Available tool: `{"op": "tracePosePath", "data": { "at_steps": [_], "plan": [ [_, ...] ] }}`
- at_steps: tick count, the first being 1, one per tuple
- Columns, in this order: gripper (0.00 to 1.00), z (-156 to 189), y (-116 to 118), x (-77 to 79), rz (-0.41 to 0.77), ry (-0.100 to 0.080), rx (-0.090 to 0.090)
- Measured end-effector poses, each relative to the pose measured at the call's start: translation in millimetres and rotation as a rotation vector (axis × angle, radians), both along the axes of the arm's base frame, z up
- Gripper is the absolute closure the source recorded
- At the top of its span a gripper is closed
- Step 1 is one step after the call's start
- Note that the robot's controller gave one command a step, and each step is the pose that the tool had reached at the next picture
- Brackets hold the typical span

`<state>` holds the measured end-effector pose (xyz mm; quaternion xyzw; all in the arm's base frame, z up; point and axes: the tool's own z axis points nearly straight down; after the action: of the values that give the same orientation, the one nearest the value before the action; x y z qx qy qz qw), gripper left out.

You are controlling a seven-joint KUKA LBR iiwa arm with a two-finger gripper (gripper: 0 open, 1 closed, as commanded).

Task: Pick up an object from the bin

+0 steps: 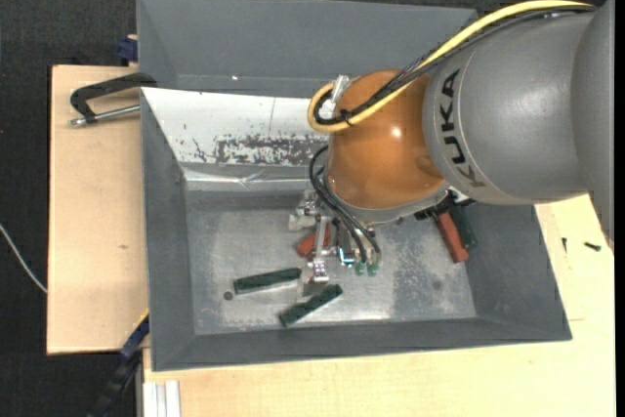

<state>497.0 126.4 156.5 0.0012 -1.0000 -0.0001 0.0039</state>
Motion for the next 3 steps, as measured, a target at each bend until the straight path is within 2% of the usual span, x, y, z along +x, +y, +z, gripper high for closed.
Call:
{"op": "tracePosePath", "data": {
  "at_steps": [1,2,3],
  "plan": [
    [0.0,4,-1,2.0,-0.002,-0.008,0.001],
    [0.0,-81,30,7.6,-0.081,-0.01,0.002],
    [0.0,-76,27,6.8,-0.085,-0.009,0.0]
  ]
}}
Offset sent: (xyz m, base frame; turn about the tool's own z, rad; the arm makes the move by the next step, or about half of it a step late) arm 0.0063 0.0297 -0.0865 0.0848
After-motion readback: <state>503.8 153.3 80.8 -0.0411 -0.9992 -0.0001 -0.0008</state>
